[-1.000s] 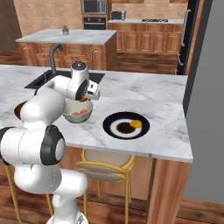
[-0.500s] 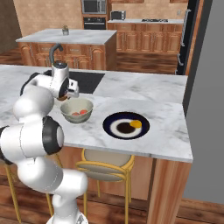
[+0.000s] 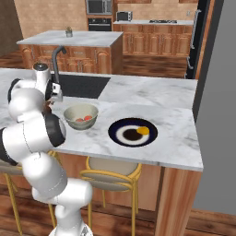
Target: Take the fruits from the plate on the dining counter and place two fruits in each bowl.
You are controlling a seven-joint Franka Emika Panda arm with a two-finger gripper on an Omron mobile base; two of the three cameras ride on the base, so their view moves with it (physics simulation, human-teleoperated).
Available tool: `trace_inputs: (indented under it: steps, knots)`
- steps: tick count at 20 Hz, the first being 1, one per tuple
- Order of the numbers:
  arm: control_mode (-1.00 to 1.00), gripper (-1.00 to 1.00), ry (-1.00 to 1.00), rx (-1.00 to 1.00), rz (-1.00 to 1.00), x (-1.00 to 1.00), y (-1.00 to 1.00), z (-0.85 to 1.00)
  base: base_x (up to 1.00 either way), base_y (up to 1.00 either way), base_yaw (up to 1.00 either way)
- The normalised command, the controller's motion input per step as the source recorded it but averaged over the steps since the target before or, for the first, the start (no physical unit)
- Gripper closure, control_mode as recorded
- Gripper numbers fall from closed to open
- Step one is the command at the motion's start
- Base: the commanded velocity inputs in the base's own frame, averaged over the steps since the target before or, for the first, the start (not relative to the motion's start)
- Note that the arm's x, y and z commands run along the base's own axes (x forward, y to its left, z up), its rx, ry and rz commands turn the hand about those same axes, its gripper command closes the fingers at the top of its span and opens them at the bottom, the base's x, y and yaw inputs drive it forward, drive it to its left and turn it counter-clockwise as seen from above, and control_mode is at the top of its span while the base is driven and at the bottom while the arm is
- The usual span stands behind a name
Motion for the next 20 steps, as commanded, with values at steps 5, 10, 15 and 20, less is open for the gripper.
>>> trace_inputs:
  steps: [5,10,15,20]
  knots:
    - [-1.00,1.00,0.05,-0.08,0.00,-0.18,0.60,-0.25,0.00,0.00,0.00]
    - [-1.00,1.00,0.00,-0.05,0.00,0.00,0.21,-0.25,0.00,0.00,0.00]
    - [-1.00,1.00,0.00,-0.03,0.00,0.09,0.15,-0.28,0.00,0.00,0.00]
    - [-1.00,1.00,0.00,-0.03,0.00,0.14,0.40,-0.30,0.00,0.00,0.00]
